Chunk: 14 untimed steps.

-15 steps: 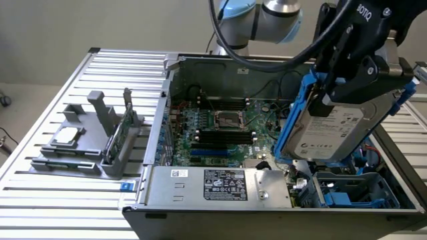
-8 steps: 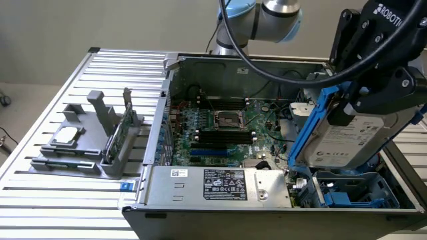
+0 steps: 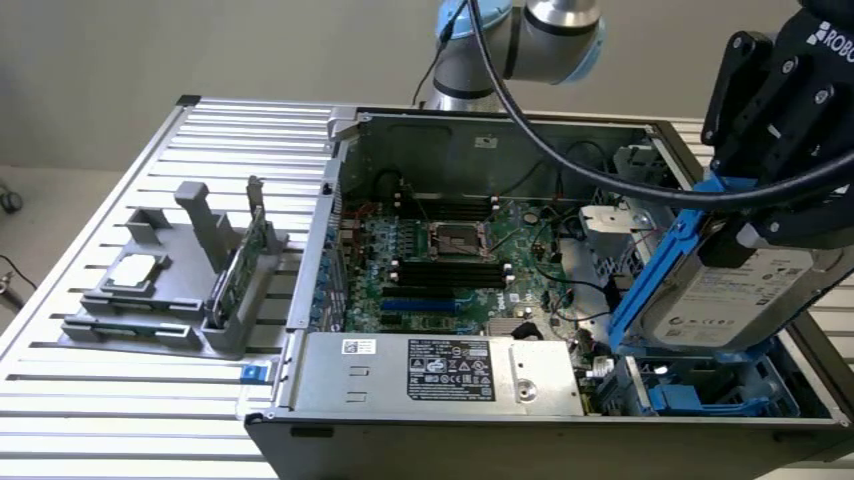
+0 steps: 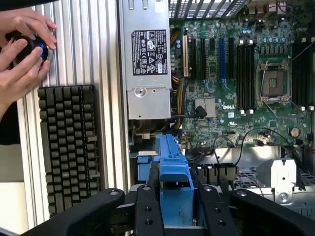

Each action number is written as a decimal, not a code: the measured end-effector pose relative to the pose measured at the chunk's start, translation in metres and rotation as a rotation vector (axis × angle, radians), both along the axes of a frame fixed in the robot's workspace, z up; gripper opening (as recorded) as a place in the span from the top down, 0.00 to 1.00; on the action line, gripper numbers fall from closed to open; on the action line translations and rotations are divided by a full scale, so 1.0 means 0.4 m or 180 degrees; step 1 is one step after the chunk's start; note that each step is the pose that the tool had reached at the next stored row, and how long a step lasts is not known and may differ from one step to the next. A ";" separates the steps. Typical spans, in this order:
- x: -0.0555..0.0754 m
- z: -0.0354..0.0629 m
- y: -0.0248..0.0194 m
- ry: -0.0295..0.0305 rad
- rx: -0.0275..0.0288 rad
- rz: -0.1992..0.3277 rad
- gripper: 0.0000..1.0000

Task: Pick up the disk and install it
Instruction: 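Pick up the disk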

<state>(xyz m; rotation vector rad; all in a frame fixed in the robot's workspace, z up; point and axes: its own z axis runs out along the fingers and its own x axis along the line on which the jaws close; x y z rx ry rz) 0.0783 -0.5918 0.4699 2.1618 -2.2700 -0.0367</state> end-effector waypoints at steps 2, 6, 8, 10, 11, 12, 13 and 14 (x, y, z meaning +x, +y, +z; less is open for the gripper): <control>0.014 -0.002 -0.002 0.0000 0.0000 0.0005 0.67; 0.041 -0.008 -0.005 -0.0002 0.0001 0.0015 0.67; 0.050 -0.012 -0.006 -0.0005 0.0000 0.0021 0.67; 0.055 -0.017 -0.007 -0.0006 0.0002 0.0032 0.67; 0.056 -0.019 -0.007 -0.0007 0.0006 0.0042 0.67; 0.058 -0.021 -0.007 -0.0007 0.0009 0.0051 0.67; 0.059 -0.023 -0.008 -0.0007 0.0012 0.0061 0.67; 0.060 -0.025 -0.008 -0.0008 0.0015 0.0071 0.67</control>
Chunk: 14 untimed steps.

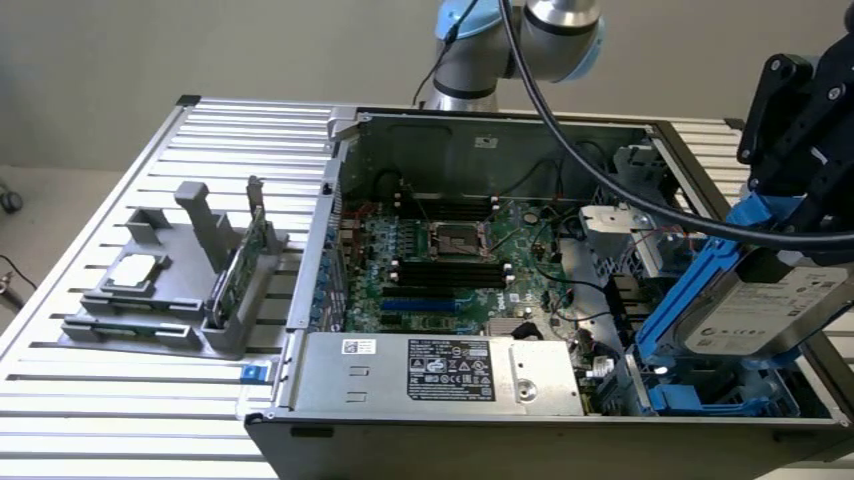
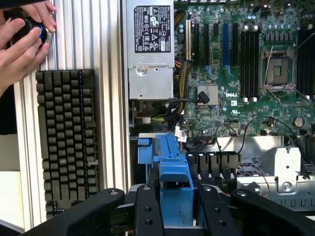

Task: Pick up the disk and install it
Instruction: 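Pick up the disk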

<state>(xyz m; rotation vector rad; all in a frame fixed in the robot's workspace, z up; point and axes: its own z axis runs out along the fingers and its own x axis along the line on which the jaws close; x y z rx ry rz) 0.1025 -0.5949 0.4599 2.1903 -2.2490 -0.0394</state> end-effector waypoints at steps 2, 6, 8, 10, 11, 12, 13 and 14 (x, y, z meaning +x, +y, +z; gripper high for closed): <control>0.003 -0.005 -0.001 0.0000 0.0003 0.0022 0.67; 0.007 -0.015 -0.005 0.0000 0.0010 0.0050 0.67; 0.012 -0.016 -0.008 0.0000 0.0011 0.0058 0.67; 0.016 -0.017 -0.012 0.0000 0.0013 0.0065 0.67; 0.016 -0.019 -0.015 0.0000 0.0016 0.0068 0.67; 0.016 -0.020 -0.017 0.0000 0.0022 0.0070 0.67; 0.016 -0.021 -0.019 0.0000 0.0030 0.0072 0.67; 0.017 -0.022 -0.019 0.0000 0.0032 0.0074 0.67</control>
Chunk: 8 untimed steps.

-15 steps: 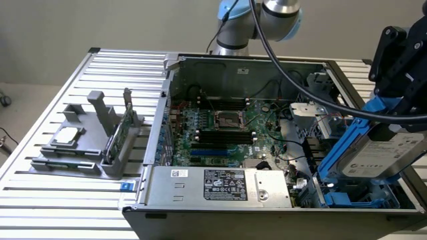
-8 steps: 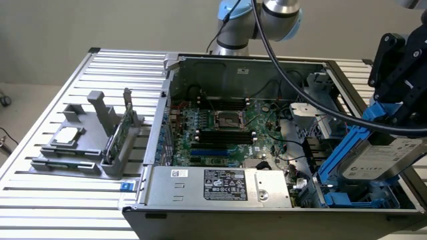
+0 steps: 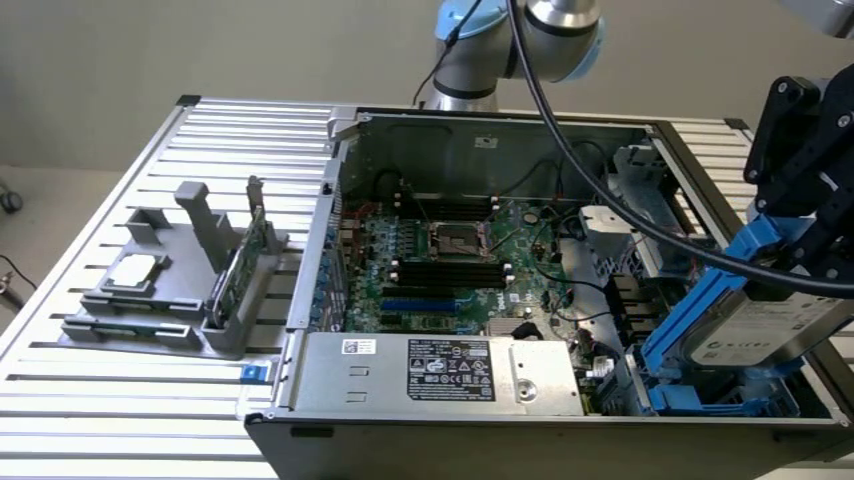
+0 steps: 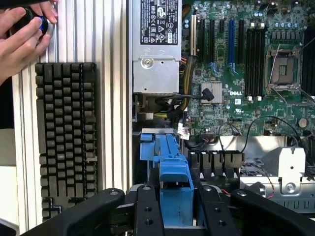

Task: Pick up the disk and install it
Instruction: 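Pick up the disk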

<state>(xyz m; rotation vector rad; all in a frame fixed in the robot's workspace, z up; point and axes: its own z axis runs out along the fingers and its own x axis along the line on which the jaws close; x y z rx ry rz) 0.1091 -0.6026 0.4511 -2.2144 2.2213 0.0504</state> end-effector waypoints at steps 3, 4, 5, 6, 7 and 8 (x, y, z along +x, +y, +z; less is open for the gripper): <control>0.000 -0.001 0.000 0.0000 0.0000 0.0002 0.67; 0.000 -0.002 -0.001 0.0000 0.0002 0.0002 0.67; 0.000 -0.004 -0.001 0.0000 0.0002 0.0003 0.67; 0.000 -0.006 -0.001 0.0000 0.0003 0.0004 0.67; 0.001 -0.009 -0.001 0.0000 0.0006 0.0006 0.67; 0.001 -0.010 -0.002 0.0000 0.0009 0.0007 0.67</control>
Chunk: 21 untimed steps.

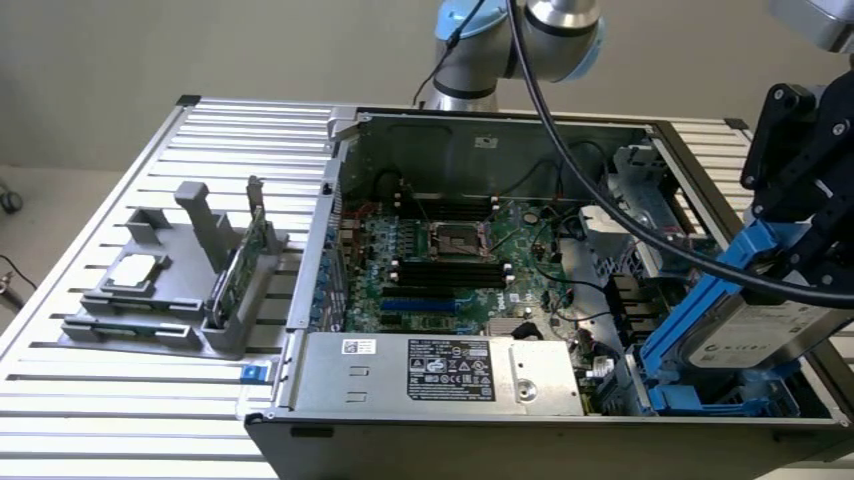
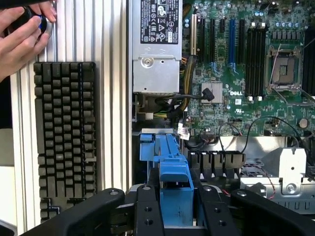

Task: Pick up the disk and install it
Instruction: 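Pick up the disk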

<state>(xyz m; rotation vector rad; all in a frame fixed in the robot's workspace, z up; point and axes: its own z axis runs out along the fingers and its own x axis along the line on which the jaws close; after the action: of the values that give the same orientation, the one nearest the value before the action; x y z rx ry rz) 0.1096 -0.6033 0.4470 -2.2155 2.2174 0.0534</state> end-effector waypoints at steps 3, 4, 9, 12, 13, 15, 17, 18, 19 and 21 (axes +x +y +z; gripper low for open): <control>0.002 -0.001 -0.003 0.0000 0.0014 0.0004 0.67; 0.002 -0.001 -0.006 0.0000 0.0021 0.0005 0.67; 0.003 -0.006 -0.015 0.0000 0.0073 0.0018 0.67; 0.004 -0.009 -0.018 0.0000 0.0108 0.0021 0.67; 0.004 -0.010 -0.020 0.0000 0.0116 0.0021 0.67; 0.004 -0.011 -0.027 0.0000 0.0131 0.0022 0.67; 0.004 -0.016 -0.031 0.0000 0.0141 0.0025 0.67; 0.004 -0.019 -0.032 0.0000 0.0147 0.0027 0.67; 0.004 -0.020 -0.033 0.0000 0.0155 0.0028 0.67; 0.004 -0.022 -0.033 0.0000 0.0173 0.0030 0.67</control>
<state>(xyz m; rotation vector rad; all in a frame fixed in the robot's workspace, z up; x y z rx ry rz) 0.1113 -0.6166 0.4383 -2.1984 2.1782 0.1123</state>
